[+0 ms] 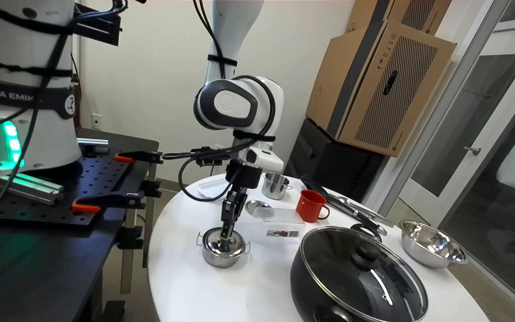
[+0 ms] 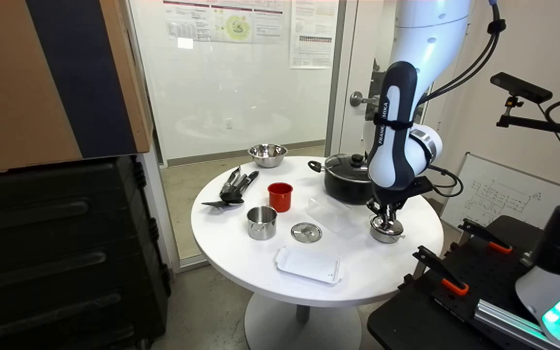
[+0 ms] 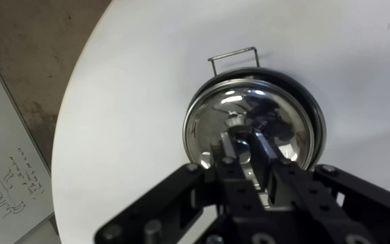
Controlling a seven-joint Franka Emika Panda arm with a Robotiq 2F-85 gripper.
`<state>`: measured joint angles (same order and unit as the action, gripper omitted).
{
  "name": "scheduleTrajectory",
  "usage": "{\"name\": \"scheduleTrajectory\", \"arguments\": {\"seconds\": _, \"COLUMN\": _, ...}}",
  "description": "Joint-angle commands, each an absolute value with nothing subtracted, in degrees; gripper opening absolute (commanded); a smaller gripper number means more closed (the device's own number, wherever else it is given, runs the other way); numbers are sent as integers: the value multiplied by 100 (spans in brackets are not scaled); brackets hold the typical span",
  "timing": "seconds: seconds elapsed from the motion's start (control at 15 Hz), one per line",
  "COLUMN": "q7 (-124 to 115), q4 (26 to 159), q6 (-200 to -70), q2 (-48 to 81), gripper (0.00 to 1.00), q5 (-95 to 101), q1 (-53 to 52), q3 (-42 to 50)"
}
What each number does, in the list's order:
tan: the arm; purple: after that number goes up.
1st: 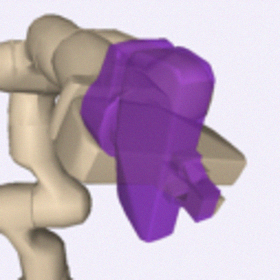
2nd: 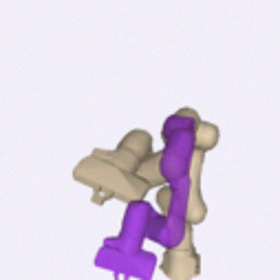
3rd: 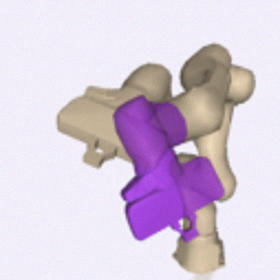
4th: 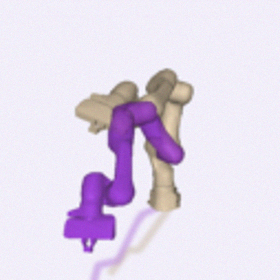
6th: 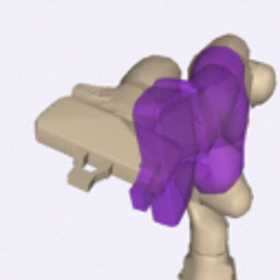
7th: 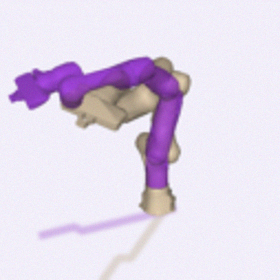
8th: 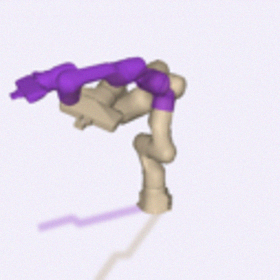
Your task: Cover the small pot with the lid on the table
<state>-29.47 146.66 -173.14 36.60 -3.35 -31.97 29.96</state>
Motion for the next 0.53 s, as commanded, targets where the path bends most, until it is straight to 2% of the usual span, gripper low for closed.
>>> {"name": "scheduleTrajectory", "arguments": {"seconds": 0.0, "q7": -2951, "q4": 14636, "q6": -17474, "q2": 3783, "gripper": 4, "q5": -494, "q1": -3204, "q3": 2893}}
{"name": "scheduleTrajectory", "arguments": {"seconds": 0.4, "q7": -2972, "q4": 14614, "q6": -17458, "q2": 3818, "gripper": 4, "q5": -505, "q1": -3234, "q3": 2785}}
{"name": "scheduleTrajectory", "arguments": {"seconds": 0.47, "q7": -2981, "q4": 14601, "q6": -17436, "q2": 3820, "gripper": 14, "q5": -510, "q1": -3240, "q3": 2795}}
